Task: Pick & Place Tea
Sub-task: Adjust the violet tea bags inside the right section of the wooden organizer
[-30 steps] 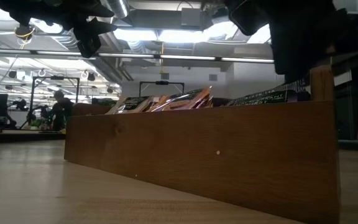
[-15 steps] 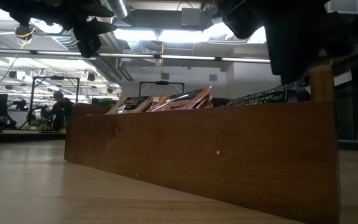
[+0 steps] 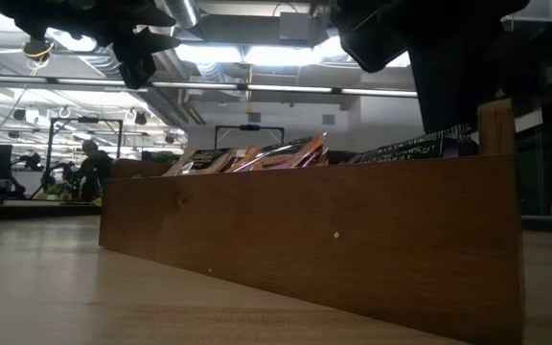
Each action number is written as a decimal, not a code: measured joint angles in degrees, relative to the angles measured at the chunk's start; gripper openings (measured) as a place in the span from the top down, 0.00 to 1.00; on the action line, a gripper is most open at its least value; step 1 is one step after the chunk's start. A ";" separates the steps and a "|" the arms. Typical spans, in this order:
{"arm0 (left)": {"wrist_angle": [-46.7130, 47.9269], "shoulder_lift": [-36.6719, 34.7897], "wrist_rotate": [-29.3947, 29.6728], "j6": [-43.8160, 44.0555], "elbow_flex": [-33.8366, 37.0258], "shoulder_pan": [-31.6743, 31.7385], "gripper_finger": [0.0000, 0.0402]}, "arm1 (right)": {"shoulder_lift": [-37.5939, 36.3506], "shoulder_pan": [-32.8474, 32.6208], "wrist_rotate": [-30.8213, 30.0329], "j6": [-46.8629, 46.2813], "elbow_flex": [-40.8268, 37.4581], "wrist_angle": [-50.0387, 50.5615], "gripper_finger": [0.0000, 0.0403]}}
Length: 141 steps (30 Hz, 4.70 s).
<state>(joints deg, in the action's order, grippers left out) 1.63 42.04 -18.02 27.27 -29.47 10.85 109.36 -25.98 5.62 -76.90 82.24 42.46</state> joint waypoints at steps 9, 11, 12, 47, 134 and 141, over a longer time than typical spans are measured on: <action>0.00 0.00 -0.05 0.00 0.00 0.00 0.72 | 0.00 0.00 0.03 -0.59 0.00 -0.24 0.98; 0.00 0.00 -0.05 0.00 0.00 0.02 0.72 | 0.00 0.00 0.01 -0.61 0.00 -0.24 0.99; 0.00 0.00 -0.05 0.00 0.00 0.00 0.72 | 0.00 0.00 0.01 -0.68 0.00 -0.24 0.99; 0.13 0.00 -0.07 0.00 0.00 0.02 0.72 | -2.21 -7.25 -16.85 -16.88 0.02 1.22 1.00; 1.85 -0.01 0.00 -1.53 0.00 0.02 0.72 | 5.53 -2.86 3.28 -9.60 10.01 -18.12 0.99; 2.08 -0.02 -0.03 -1.53 0.00 0.02 0.72 | 7.16 -2.69 6.19 -9.53 10.03 -11.47 1.00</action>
<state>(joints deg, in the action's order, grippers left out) 3.70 42.03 -18.04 25.74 -29.47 10.87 116.52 -28.67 11.81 -86.44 92.27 30.99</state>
